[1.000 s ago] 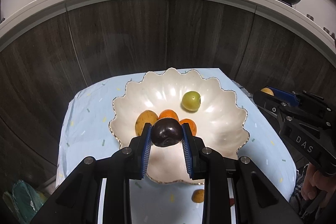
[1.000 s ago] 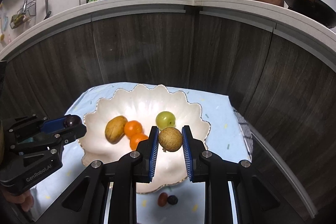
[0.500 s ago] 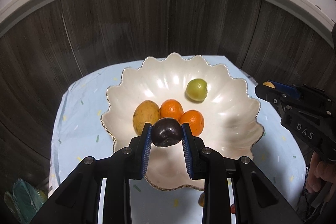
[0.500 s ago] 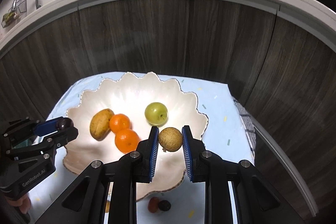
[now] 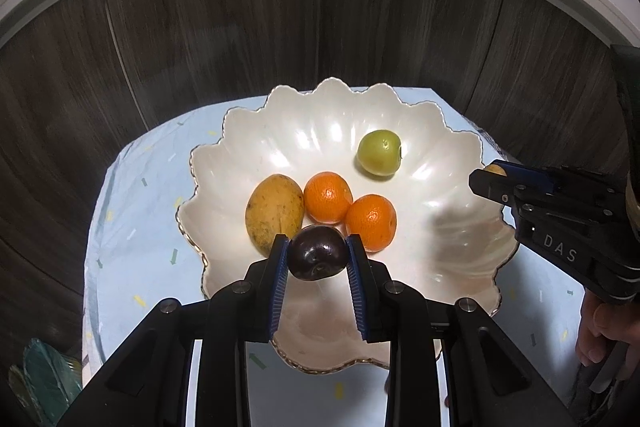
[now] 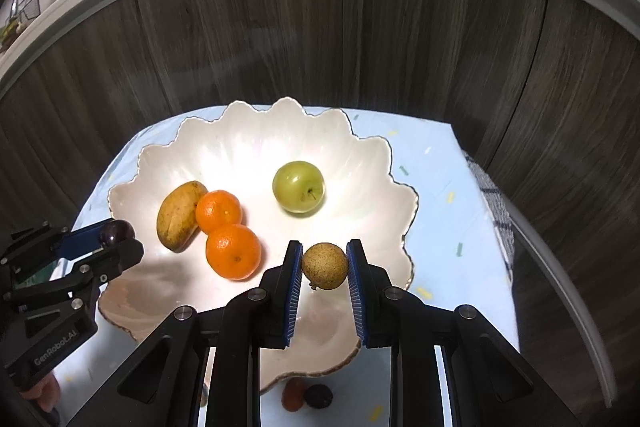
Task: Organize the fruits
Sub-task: 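Open the right tool to drop the brown fruit while the left tool drops the plum, then withdraw both open tools from the bowl toward the remaining fruits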
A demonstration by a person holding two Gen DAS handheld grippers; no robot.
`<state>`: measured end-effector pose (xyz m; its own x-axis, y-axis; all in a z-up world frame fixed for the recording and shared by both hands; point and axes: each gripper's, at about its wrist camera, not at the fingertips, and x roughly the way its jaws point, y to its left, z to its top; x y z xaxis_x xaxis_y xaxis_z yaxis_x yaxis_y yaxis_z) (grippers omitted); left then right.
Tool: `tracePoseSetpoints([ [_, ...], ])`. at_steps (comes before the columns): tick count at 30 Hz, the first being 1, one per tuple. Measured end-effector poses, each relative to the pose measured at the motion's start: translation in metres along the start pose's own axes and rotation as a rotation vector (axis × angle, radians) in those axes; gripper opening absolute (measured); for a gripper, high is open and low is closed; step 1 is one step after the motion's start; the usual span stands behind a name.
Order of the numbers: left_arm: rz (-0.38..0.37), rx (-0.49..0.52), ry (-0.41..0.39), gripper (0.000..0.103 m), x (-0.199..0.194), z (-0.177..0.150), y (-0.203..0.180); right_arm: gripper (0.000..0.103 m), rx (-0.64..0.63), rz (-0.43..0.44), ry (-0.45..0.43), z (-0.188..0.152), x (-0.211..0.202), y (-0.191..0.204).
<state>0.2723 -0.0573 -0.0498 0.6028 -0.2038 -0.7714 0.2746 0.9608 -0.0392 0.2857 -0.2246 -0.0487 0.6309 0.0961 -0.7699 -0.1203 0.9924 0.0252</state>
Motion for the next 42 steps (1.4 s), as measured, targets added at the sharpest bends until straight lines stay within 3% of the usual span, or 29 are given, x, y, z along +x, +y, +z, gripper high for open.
tracePoseSetpoints([
  [5, 0.001, 0.002, 0.02, 0.031, 0.004, -0.001, -0.001, 0.024, 0.011, 0.005, 0.013, 0.002, 0.003, 0.0],
  [6, 0.004, 0.002, 0.019, 0.04, 0.003, -0.001, -0.001, 0.024, 0.015, 0.006, 0.009, 0.003, 0.002, -0.001],
  [8, 0.007, -0.002, 0.011, 0.054, 0.001, 0.0, -0.002, 0.038, 0.022, 0.005, -0.001, 0.004, -0.002, -0.002],
  [11, 0.015, -0.006, -0.002, 0.061, -0.004, 0.001, -0.001, 0.05, 0.024, -0.004, -0.017, 0.005, -0.005, -0.002],
  [14, 0.022, -0.016, -0.005, 0.072, -0.005, 0.002, 0.001, 0.055, 0.026, -0.019, -0.033, 0.007, -0.01, -0.002],
  [19, 0.046, -0.025, -0.019, 0.083, -0.013, 0.003, 0.002, 0.074, 0.025, -0.036, -0.075, 0.011, -0.022, -0.001],
  [27, 0.073, -0.031, -0.062, 0.093, -0.032, 0.007, 0.003, 0.075, 0.021, -0.038, -0.104, 0.012, -0.036, 0.002],
  [42, 0.088, -0.011, -0.106, 0.098, -0.066, -0.001, -0.013, 0.075, 0.008, -0.057, -0.156, -0.005, -0.072, -0.002],
])
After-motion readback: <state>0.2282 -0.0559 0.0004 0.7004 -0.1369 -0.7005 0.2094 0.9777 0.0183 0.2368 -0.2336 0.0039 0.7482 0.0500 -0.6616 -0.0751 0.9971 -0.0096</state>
